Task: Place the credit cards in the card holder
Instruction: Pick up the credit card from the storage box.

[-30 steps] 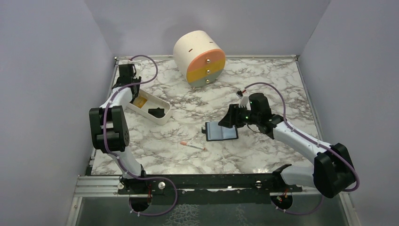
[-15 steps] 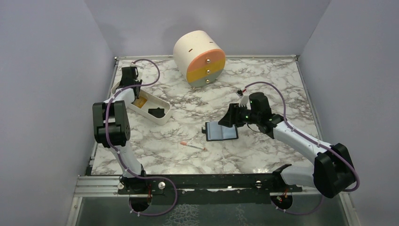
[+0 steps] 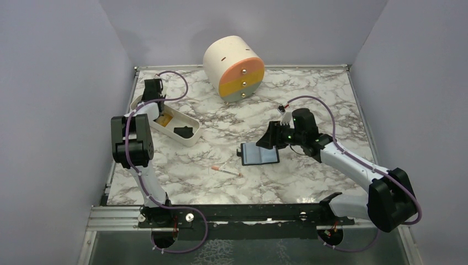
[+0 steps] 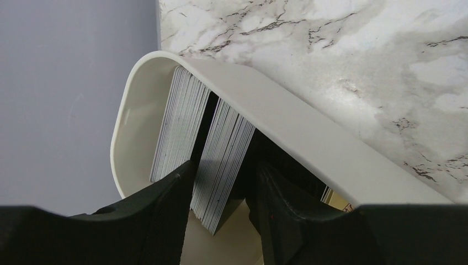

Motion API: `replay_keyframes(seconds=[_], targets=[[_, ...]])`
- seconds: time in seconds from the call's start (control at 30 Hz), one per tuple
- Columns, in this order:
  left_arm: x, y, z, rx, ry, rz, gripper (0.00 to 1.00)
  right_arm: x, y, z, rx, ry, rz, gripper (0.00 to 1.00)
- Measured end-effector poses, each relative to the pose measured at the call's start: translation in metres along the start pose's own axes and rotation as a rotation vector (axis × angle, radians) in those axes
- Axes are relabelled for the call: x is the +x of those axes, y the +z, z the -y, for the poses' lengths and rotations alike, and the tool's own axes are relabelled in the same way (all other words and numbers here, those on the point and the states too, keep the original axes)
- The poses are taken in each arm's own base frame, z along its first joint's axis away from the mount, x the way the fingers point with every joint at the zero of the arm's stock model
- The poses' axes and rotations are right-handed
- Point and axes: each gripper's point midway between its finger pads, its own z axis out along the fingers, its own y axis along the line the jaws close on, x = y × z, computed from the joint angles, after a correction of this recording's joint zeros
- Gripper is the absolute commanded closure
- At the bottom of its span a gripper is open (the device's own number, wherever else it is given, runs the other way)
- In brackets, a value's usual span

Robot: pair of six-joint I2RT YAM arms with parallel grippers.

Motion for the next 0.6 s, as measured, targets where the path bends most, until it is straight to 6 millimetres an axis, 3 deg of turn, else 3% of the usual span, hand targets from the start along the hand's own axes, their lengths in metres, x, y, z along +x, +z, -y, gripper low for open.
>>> replay_keyframes(seconds=[0.6], targets=[[-0.013, -0.004, -0.011, -0.053, 0.039, 0.013, 0.66, 0.002, 0.002, 0.002, 0.005, 0.005, -0.009, 0.45]])
